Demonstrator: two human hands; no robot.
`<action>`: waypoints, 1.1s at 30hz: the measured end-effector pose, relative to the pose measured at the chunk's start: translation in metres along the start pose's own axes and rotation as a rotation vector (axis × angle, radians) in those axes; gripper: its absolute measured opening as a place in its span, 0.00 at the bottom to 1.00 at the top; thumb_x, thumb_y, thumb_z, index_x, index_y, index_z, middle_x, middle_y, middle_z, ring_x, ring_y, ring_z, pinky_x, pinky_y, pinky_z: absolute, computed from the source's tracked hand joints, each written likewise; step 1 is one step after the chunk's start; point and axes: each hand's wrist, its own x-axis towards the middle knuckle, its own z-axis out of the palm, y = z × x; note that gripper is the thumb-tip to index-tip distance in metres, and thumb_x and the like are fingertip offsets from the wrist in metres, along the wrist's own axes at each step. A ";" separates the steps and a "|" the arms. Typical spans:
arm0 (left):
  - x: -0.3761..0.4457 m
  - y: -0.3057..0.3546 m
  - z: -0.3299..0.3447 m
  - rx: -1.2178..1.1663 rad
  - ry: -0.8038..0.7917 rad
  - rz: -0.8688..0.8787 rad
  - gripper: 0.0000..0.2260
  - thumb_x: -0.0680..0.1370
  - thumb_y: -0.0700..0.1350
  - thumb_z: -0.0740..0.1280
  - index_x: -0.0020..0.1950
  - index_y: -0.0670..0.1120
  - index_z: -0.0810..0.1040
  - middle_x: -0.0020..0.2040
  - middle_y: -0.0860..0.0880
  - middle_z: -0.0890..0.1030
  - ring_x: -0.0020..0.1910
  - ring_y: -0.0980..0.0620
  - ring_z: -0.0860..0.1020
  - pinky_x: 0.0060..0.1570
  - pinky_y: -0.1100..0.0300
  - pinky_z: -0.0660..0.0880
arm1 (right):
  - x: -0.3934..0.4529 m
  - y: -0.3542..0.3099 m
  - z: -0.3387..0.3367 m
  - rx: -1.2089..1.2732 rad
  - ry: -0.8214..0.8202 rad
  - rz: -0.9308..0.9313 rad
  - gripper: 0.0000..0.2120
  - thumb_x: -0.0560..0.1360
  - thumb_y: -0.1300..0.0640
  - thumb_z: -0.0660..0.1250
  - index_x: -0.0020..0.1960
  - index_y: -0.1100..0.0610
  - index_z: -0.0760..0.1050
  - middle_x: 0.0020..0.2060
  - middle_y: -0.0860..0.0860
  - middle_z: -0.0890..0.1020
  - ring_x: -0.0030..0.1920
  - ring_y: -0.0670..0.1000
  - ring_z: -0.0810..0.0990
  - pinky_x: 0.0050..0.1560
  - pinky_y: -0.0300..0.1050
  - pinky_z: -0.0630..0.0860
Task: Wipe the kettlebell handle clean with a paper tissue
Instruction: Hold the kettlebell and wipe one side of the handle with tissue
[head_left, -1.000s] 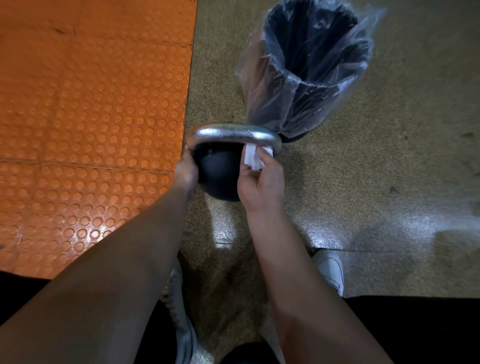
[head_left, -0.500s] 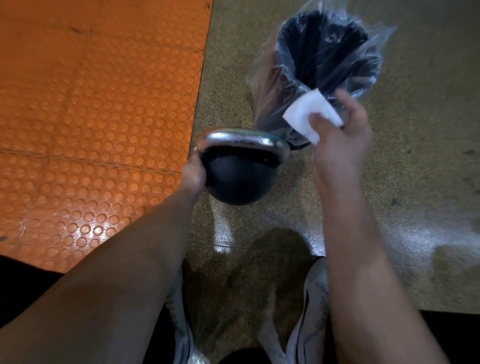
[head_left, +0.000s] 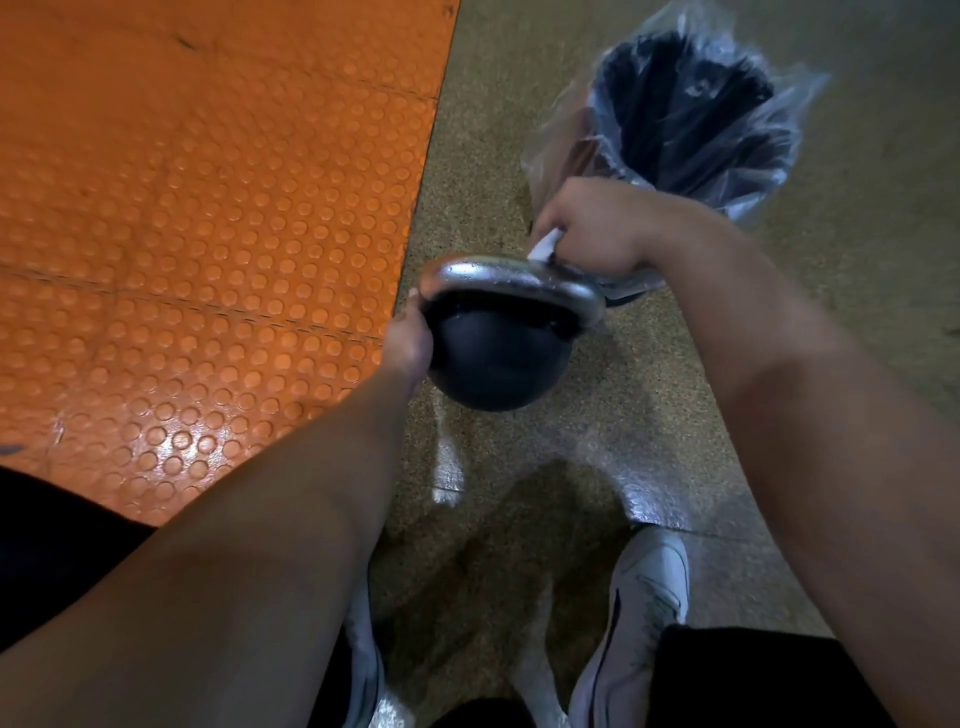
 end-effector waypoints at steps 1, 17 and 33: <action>0.001 -0.001 0.000 0.007 -0.003 -0.002 0.27 0.83 0.60 0.52 0.69 0.42 0.75 0.66 0.41 0.78 0.67 0.42 0.73 0.71 0.47 0.68 | -0.002 -0.001 -0.001 0.027 0.015 -0.007 0.22 0.77 0.69 0.61 0.61 0.52 0.85 0.58 0.54 0.85 0.56 0.55 0.81 0.53 0.46 0.74; 0.009 -0.007 0.002 -0.039 -0.009 0.004 0.26 0.83 0.60 0.53 0.70 0.42 0.75 0.66 0.42 0.77 0.68 0.42 0.72 0.72 0.45 0.66 | -0.017 0.011 -0.003 0.024 0.107 0.092 0.26 0.77 0.72 0.59 0.62 0.49 0.85 0.65 0.56 0.82 0.62 0.57 0.79 0.56 0.46 0.72; 0.009 -0.005 0.000 -0.039 -0.023 -0.026 0.31 0.80 0.65 0.55 0.70 0.44 0.75 0.66 0.45 0.79 0.66 0.44 0.74 0.71 0.46 0.68 | -0.013 0.000 0.010 0.089 0.148 0.063 0.24 0.77 0.70 0.62 0.61 0.48 0.86 0.67 0.57 0.81 0.64 0.59 0.78 0.59 0.46 0.72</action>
